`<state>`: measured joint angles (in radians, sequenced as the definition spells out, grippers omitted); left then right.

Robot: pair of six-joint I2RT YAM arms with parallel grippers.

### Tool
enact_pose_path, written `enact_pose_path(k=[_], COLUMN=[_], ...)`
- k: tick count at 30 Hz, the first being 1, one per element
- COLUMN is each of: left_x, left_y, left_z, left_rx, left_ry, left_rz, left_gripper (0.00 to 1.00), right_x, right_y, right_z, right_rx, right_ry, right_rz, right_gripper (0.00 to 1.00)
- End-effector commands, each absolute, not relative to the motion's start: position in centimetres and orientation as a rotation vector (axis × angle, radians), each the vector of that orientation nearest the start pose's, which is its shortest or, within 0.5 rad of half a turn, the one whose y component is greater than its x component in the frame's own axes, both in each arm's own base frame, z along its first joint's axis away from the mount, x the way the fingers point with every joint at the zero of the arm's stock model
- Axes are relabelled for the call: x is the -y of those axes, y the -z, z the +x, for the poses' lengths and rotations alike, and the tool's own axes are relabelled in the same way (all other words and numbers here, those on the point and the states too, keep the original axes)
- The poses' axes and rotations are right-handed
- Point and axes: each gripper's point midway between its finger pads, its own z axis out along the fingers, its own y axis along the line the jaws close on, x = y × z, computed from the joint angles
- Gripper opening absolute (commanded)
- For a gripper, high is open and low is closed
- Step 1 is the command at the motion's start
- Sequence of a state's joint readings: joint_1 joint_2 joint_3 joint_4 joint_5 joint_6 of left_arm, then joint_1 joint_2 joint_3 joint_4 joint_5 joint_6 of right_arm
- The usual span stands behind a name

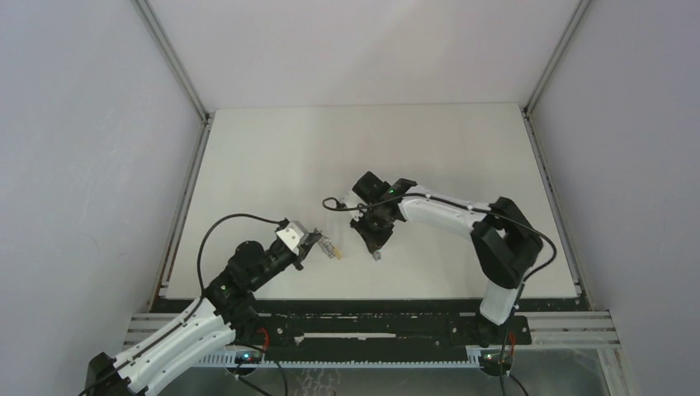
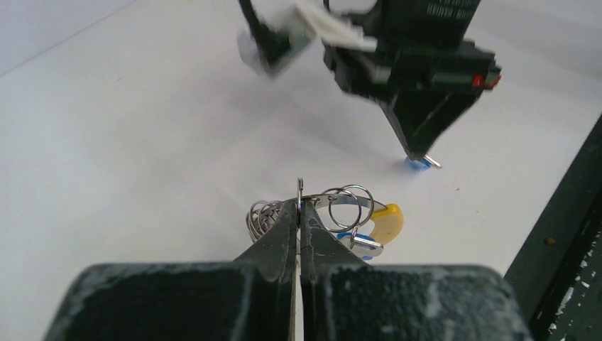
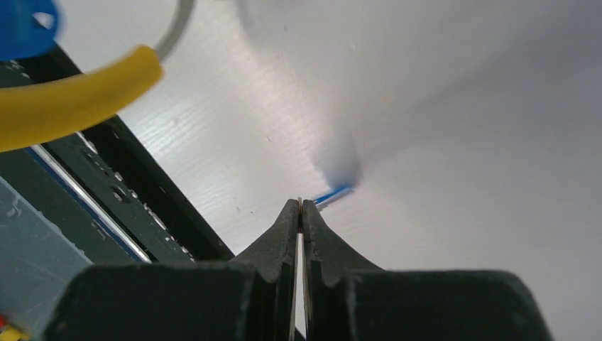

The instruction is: Put the keys on the keyring

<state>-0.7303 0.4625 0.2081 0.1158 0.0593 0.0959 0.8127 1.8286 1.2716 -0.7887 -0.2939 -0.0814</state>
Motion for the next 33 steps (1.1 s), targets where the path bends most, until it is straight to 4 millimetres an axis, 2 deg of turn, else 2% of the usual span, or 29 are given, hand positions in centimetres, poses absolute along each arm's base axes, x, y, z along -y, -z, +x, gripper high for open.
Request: enact_pose_path(k=[1,8,11,15,18,19,20,21,23,28,30,33], left_x=[20.1,21.7,21.8,21.7,21.5,21.4,21.4,21.4,21.6,22.0,22.3,23.0], left_y=[-18.2,-20.8,-22.1,-23.9,-25.2,-25.2,-25.6,-25.7,-26.2,-28.1,-28.6,-29.5], left_z=[19.8,18.3,18.1,17.8,17.8,17.8,17.8,17.8,17.7,17.7,17.7,17.9], left_rx=[-1.47,-1.388,-1.356,-1.31,-1.288,-1.292,-1.29,-1.29,-1.279,-1.251,-1.24,-1.213], left_ry=[0.6,0.702,0.709,0.719,0.713,0.712,0.715,0.72,0.736,0.73,0.722,0.717], left_rz=[0.742,0.819,0.824,0.816,0.793,0.789,0.781,0.777,0.776,0.813,0.837,0.885], left_gripper=[0.0,0.0,0.0,0.0,0.0,0.0,0.0,0.0,0.0,0.0,0.0,0.0], right_x=[-29.8,-30.4,-30.8,-30.8,-30.1,-29.2,-27.6,-26.3,-27.7,-29.5,-29.5,-29.4], right_y=[-10.2,-15.5,-18.7,-22.0,-23.2,-23.1,-23.8,-24.3,-24.8,-29.1,-30.4,-31.4], right_z=[21.8,21.8,20.7,20.9,22.2,23.1,25.0,26.2,25.1,22.1,21.4,21.0], right_rx=[-2.364,-2.006,-1.823,-1.631,-1.59,-1.624,-1.67,-1.707,-1.664,-1.369,-1.286,-1.211], right_ry=[-0.631,-0.689,-0.709,-0.701,-0.577,-0.47,-0.274,-0.158,-0.321,-0.718,-0.816,-0.87], right_rz=[-1.3,-1.213,-1.222,-1.163,-1.138,-1.153,-1.077,-1.0,-1.082,-1.054,-1.057,-1.092], right_gripper=[0.0,0.0,0.0,0.0,0.0,0.0,0.0,0.0,0.0,0.0,0.0,0.0])
